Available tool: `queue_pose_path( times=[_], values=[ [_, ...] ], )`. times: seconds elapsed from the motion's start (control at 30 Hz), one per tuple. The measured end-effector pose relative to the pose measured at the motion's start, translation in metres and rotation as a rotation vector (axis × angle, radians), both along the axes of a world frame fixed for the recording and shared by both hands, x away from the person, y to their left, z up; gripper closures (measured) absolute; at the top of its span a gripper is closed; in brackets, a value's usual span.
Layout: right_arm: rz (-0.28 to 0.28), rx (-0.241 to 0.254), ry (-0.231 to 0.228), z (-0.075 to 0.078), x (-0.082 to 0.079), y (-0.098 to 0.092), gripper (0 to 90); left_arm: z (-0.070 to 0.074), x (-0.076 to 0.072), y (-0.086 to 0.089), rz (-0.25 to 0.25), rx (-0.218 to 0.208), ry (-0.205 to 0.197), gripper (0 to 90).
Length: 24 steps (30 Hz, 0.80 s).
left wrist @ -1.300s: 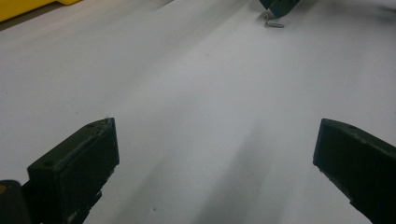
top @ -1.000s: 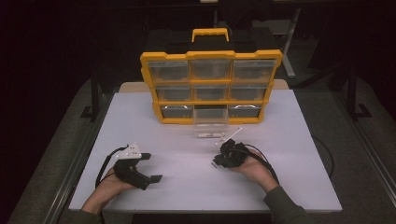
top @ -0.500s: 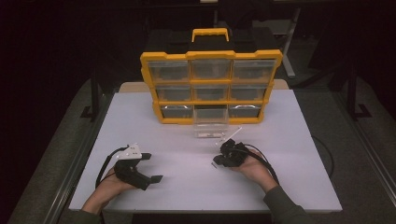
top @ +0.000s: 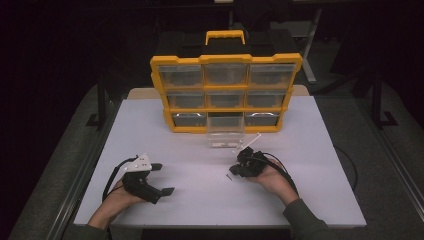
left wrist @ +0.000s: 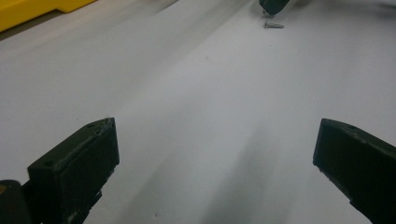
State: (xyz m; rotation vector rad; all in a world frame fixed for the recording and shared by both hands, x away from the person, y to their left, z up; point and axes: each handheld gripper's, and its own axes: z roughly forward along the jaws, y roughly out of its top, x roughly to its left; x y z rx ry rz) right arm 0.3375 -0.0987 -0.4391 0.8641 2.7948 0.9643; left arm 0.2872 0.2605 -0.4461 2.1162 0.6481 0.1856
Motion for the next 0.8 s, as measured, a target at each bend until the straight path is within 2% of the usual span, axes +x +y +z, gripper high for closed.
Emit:
queue_pose_path(
  times=[0.37,0.8],
  values=[
    [-0.002,0.015,-0.008,0.013,0.0,-0.004,86.2,-0.001,0.0,0.0,-0.007,-0.002,0.003,0.1],
    [0.004,0.025,0.007,0.029,0.001,-0.008,86.2,0.0,0.0,0.0,-0.014,-0.005,0.002,0.1]
  ],
)
